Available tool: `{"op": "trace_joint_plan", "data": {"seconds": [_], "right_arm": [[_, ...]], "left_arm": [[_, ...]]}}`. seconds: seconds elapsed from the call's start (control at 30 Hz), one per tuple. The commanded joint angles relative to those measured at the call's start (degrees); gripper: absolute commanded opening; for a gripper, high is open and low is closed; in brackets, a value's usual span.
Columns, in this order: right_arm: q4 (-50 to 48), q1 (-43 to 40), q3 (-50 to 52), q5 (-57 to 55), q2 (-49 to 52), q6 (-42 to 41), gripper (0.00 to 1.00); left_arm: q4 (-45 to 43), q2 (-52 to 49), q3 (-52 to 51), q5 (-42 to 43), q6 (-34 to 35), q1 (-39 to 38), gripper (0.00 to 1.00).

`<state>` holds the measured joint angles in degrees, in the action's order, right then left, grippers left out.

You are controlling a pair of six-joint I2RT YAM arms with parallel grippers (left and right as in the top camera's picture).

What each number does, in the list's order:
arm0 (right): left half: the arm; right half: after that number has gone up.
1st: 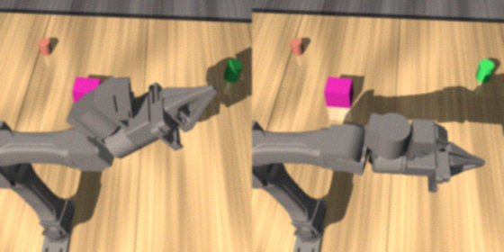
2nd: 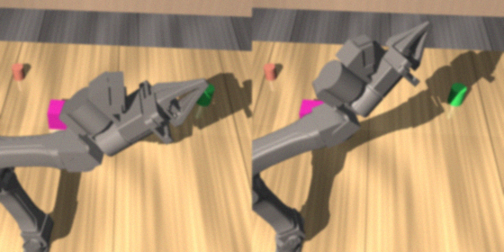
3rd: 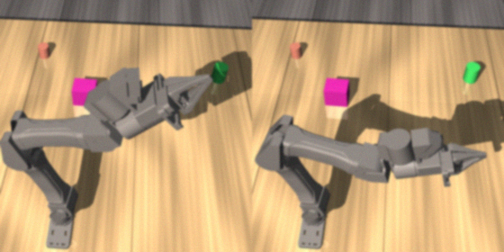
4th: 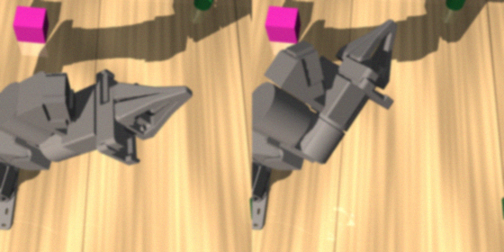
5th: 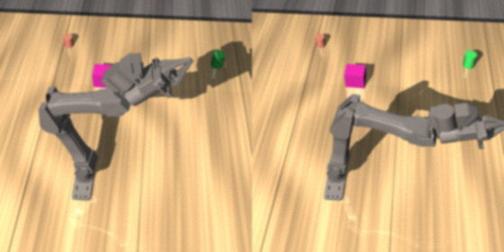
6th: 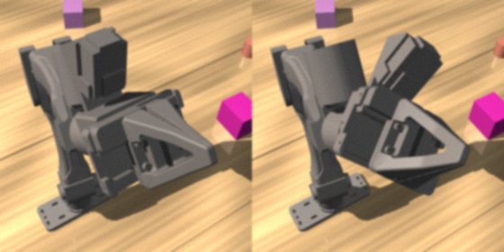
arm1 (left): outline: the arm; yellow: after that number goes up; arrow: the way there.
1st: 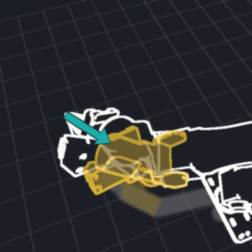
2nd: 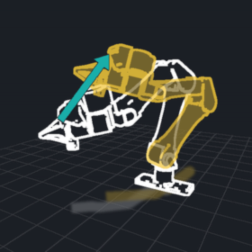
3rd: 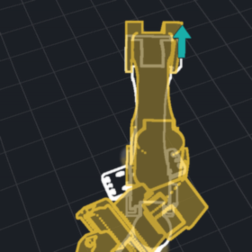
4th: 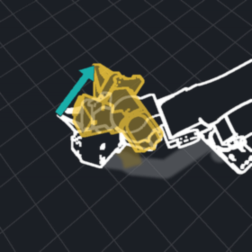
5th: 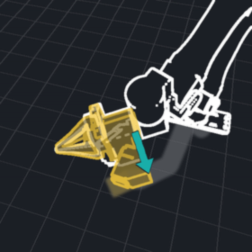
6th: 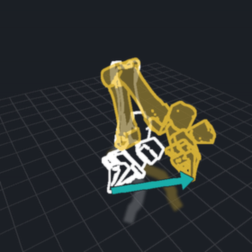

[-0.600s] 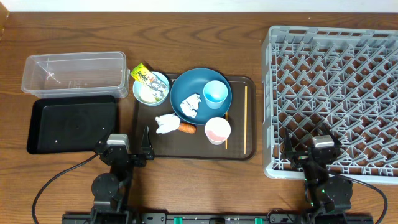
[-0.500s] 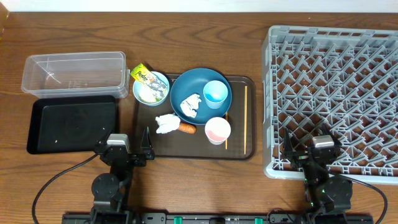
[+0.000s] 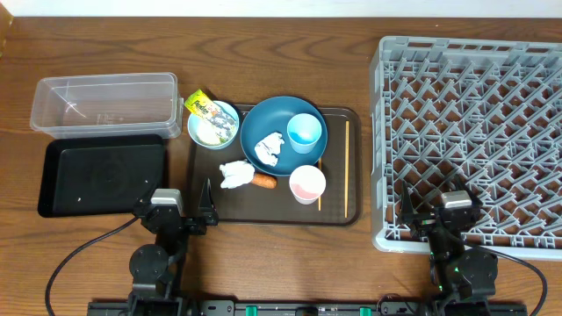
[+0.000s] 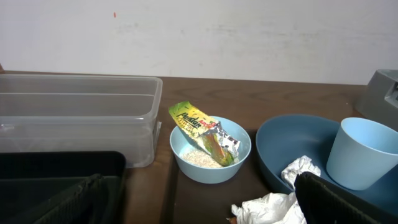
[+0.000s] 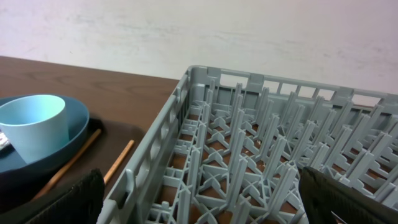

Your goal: Sort waste into correct bins and load items into the dishwasher rack

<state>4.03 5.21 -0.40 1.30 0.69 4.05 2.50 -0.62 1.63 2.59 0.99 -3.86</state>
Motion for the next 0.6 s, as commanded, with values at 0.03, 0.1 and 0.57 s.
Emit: {"op": "trace_joint_plan", "data": {"seconds": [0.03, 0.1, 0.57], "right_arm": [[0.2, 0.2, 0.1, 0.2, -0.4, 0.7, 0.99], [0.2, 0.2, 0.1, 0.2, -0.4, 0.7, 0.99], [0.2, 0.2, 0.1, 0.2, -0.4, 0.7, 0.99]], "left_arm": [[1.3, 0.4, -1.4, -0.5, -1.1, 0.1, 0.98], [1.3, 0.4, -1.4, -0.5, -1.1, 0.1, 0.98], [1.3, 0.4, -1.4, -0.5, -1.1, 0.1, 0.98]]}}
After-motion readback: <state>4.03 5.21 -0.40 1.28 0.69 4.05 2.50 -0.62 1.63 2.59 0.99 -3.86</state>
